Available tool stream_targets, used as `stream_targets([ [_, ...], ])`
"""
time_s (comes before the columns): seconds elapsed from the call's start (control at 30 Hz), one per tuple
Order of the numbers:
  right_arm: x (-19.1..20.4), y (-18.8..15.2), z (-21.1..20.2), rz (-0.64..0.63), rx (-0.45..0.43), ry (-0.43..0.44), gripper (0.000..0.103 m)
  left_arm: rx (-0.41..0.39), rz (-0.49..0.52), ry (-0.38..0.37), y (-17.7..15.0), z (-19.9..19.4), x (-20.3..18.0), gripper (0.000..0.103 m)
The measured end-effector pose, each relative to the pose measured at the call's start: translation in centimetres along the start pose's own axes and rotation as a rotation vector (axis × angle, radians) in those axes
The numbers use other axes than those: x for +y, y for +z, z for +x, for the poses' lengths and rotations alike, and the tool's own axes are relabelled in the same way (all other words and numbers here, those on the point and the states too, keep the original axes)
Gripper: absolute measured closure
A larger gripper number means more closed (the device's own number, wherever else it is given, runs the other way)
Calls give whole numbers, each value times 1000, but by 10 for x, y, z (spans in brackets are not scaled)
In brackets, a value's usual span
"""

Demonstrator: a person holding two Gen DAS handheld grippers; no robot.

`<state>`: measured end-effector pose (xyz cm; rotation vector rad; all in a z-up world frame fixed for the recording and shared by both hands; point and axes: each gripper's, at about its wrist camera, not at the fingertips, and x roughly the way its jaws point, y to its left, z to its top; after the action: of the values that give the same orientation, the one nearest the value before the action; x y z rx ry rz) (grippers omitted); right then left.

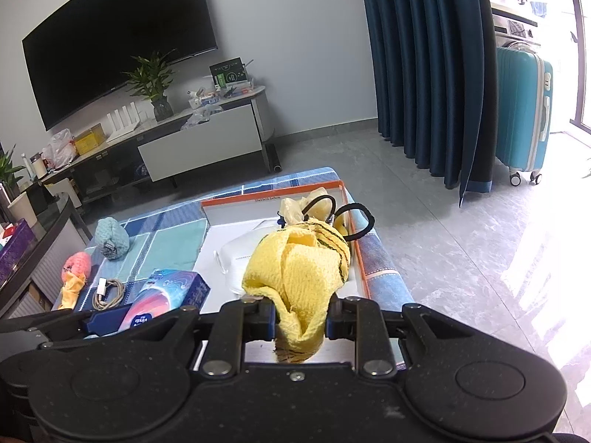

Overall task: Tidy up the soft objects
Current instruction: 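Carry the tissue pack with the left tool while the right tool carries the yellow cloth over the box, then open the left tool releasing the tissue pack while the right tool releases the yellow cloth in the box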

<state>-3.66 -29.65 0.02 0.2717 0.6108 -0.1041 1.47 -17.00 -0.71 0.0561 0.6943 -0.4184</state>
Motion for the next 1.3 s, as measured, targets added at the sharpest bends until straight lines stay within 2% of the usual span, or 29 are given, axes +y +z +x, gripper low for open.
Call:
stream_targets([
  [0.47, -10, -9, 16, 17, 45, -19, 71, 46, -1, -17, -6, 17, -5, 50],
  [0.67, -13, -14, 18, 27, 62, -35, 59, 61, -1, -25, -10, 21, -6, 50],
  [0.8, -16, -14, 15, 43, 64, -12, 45, 66, -9, -23, -11, 20, -4, 50],
  [0.83, -16, -14, 13, 48, 59, 3, 38, 66, -11, -23, -11, 20, -3, 50],
  [0.9, -14, -14, 11, 36, 52, -6, 33, 66, -13, -24, -11, 19, -3, 50],
  [1.23, -14, -10, -1, 51, 12, -20, 33, 67, -1, -52, -11, 17, -8, 49],
  [1.3, -13, -9, -3, 55, 4, -19, 33, 63, 2, -72, -11, 15, -10, 40],
])
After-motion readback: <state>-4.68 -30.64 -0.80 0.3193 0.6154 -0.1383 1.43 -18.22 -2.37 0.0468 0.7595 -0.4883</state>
